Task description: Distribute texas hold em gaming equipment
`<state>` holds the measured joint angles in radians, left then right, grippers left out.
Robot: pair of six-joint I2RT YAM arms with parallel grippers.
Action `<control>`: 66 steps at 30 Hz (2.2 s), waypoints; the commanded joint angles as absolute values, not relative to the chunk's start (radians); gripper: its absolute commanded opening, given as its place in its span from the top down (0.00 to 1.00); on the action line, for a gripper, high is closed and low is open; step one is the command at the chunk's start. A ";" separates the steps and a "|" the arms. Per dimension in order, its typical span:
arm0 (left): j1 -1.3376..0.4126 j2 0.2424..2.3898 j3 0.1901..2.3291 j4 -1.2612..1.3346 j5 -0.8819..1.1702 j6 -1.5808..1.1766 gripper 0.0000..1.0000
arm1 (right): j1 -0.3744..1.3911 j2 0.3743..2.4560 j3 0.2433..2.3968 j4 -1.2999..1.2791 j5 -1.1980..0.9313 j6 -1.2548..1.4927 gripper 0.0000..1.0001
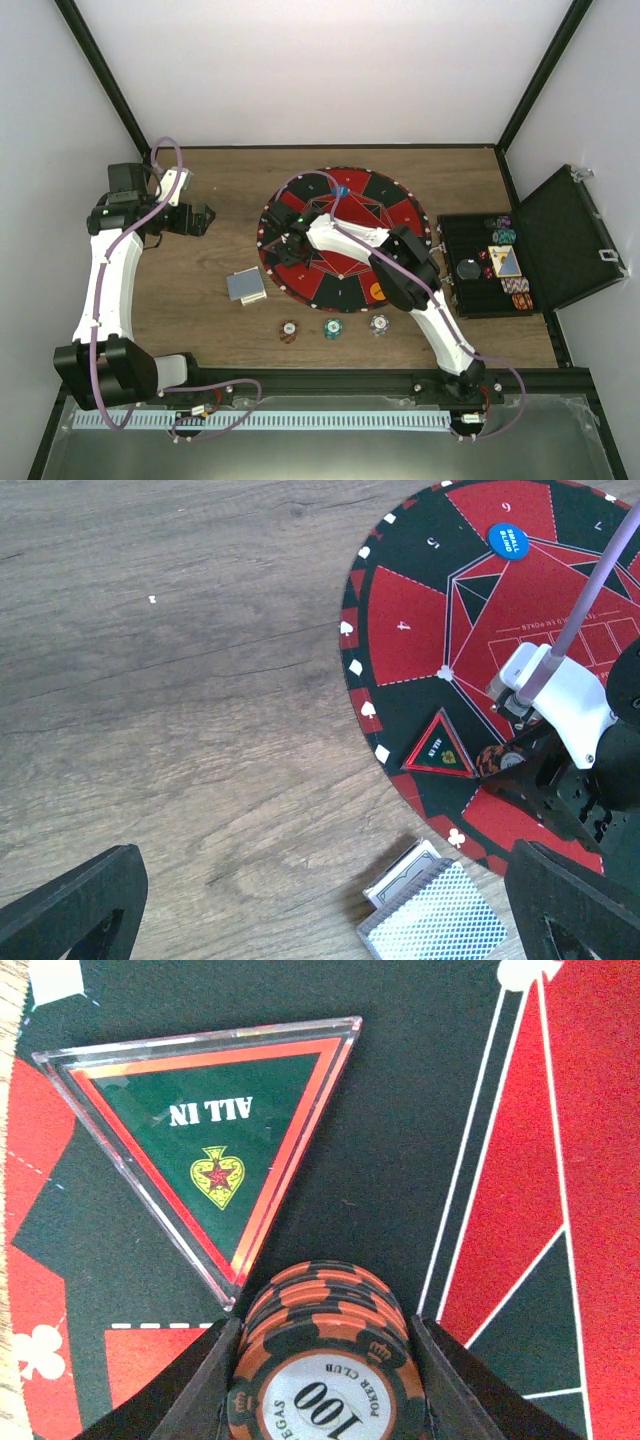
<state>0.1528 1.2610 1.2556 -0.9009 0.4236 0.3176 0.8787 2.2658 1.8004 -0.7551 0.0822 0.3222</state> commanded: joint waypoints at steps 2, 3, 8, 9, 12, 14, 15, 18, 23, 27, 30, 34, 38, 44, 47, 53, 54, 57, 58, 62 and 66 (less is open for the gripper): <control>0.159 1.246 1.283 -0.911 0.430 0.321 0.00 | 0.887 2.270 1.848 -0.773 0.090 0.311 0.54; 0.158 1.245 1.282 -0.911 0.428 0.321 0.00 | 0.887 2.262 1.849 -0.778 0.097 0.307 0.48; 0.158 1.246 1.280 -0.910 0.432 0.322 0.00 | 0.889 2.200 1.856 -0.818 0.140 0.305 0.30; 0.158 1.247 1.279 -0.910 0.433 0.323 0.00 | 0.892 2.184 1.853 -0.828 0.151 0.308 0.27; 0.158 1.247 1.280 -0.909 0.435 0.322 0.00 | 0.931 2.114 1.817 -0.845 0.182 0.313 0.24; 0.157 1.247 1.279 -0.908 0.437 0.322 0.00 | 0.977 2.063 1.765 -0.849 0.187 0.324 0.21; 0.158 1.245 1.280 -0.908 0.437 0.322 0.00 | 1.005 2.038 1.736 -0.848 0.184 0.335 0.20; 0.158 1.240 1.281 -0.906 0.442 0.322 0.00 | 1.099 1.978 1.649 -0.840 0.162 0.386 0.18; 0.158 1.238 1.282 -0.907 0.449 0.319 0.00 | 1.223 1.946 1.535 -0.826 0.134 0.473 0.15; 0.157 1.234 1.283 -0.911 0.449 0.320 0.00 | 1.267 1.931 1.472 -0.807 0.120 0.514 0.16; 0.158 1.232 1.281 -0.913 0.448 0.321 0.00 | 1.276 1.926 1.442 -0.803 0.125 0.525 0.16; 0.158 1.228 1.281 -0.916 0.446 0.321 0.00 | 1.277 1.918 1.416 -0.795 0.122 0.528 0.18; 0.158 1.226 1.281 -0.916 0.444 0.321 0.00 | 1.279 1.924 1.410 -0.779 0.104 0.526 0.22; 0.158 1.224 1.282 -0.918 0.441 0.320 0.00 | 1.290 1.937 1.407 -0.766 0.095 0.530 0.33; 0.158 1.225 1.281 -0.917 0.440 0.322 0.00 | 1.290 1.935 1.405 -0.757 0.095 0.534 0.39; 0.158 1.224 1.280 -0.914 0.440 0.322 0.00 | 1.291 1.947 1.403 -0.761 0.102 0.533 0.40; 0.158 1.224 1.279 -0.914 0.439 0.322 0.00 | 1.290 1.947 1.400 -0.760 0.103 0.532 0.40; 0.157 1.224 1.278 -0.913 0.439 0.322 0.00 | 1.290 1.948 1.395 -0.754 0.101 0.535 0.40; 0.158 1.225 1.279 -0.912 0.439 0.322 0.00 | 1.290 1.950 1.394 -0.751 0.099 0.534 0.40; 0.157 1.226 1.280 -0.912 0.439 0.324 0.00 | 1.291 1.951 1.393 -0.746 0.094 0.536 0.44; 0.158 1.224 1.280 -0.913 0.439 0.322 0.00 | 1.289 1.946 1.390 -0.745 0.095 0.536 0.48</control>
